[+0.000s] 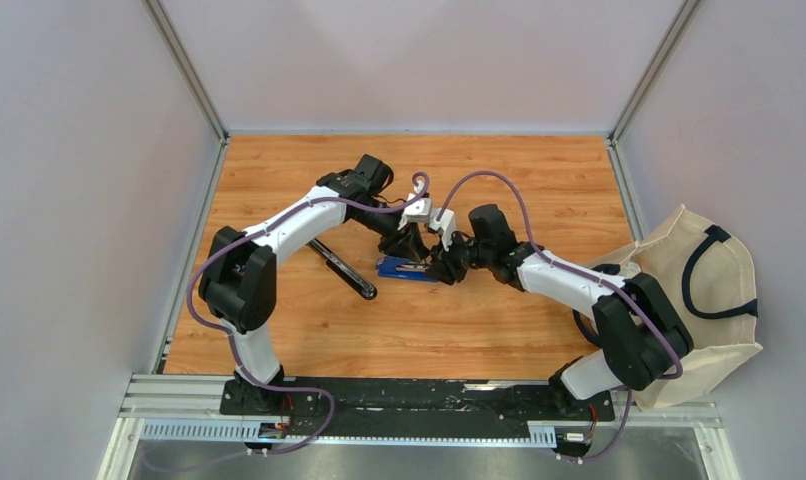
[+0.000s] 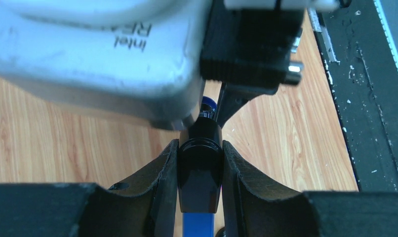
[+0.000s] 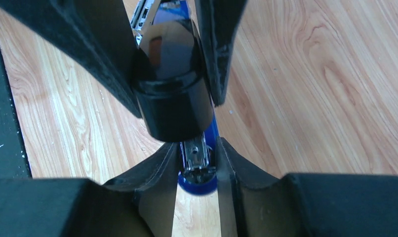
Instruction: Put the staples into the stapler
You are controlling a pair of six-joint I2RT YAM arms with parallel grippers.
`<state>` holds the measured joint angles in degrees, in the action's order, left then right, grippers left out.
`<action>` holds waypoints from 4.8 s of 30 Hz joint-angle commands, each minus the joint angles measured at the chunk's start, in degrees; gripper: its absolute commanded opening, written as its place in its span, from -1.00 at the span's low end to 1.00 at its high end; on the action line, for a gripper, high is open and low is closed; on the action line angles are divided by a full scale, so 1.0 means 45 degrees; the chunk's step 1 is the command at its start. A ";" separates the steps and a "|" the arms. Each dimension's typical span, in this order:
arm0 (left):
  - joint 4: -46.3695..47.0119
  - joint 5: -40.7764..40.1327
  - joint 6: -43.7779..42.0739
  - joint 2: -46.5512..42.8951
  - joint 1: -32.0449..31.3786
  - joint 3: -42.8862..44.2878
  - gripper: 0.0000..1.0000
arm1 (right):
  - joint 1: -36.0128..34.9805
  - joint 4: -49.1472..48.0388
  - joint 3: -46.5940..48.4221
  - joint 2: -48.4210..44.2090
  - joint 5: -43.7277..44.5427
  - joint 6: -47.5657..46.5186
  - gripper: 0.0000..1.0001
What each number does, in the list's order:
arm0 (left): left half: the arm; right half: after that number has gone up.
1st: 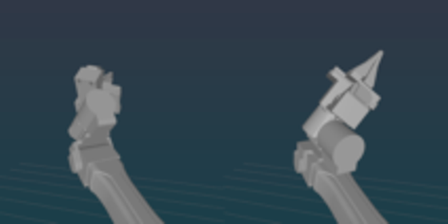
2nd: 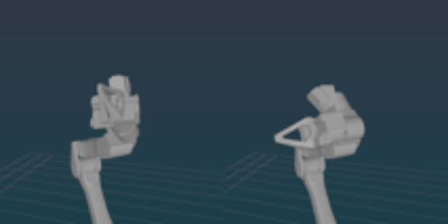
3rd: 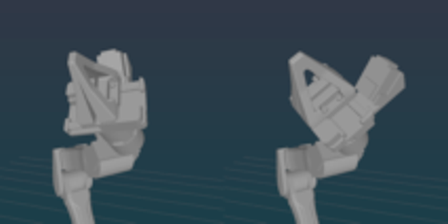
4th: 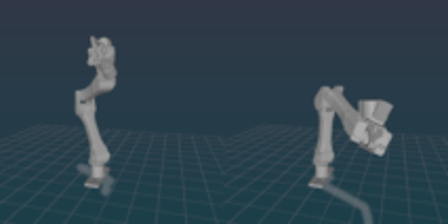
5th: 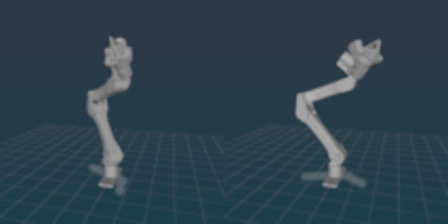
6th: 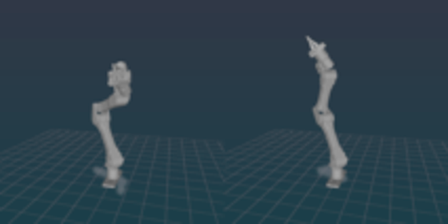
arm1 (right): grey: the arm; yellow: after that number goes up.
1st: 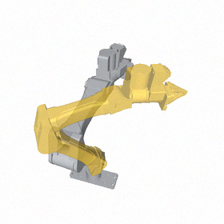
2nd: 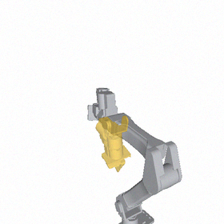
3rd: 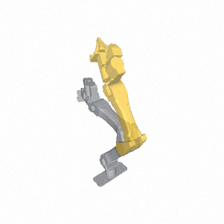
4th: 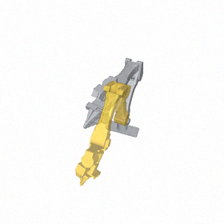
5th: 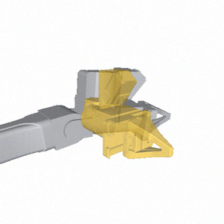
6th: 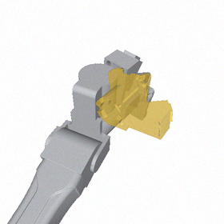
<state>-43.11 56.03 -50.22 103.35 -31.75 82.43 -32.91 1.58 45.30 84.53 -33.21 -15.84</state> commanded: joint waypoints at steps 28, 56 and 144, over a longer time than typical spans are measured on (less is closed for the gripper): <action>0.0946 -0.0185 -0.0092 0.0510 0.0004 0.0862 -0.75 | -0.0246 0.0624 0.0480 0.1097 0.1579 -0.0134 -0.88; 0.4052 -0.1747 0.1842 -0.1872 0.1703 -0.1599 -0.78 | -0.1106 0.0644 0.0949 0.3012 0.4372 0.1331 -0.99; 1.2315 -0.9911 0.4147 -0.1345 -0.1168 -0.5330 0.45 | -0.0441 0.1133 0.1516 0.3403 0.2672 0.2230 -1.00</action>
<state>8.73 16.36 -33.63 97.69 -36.75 55.68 -34.52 0.78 52.36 98.28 -21.56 -5.82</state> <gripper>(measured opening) 0.730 0.228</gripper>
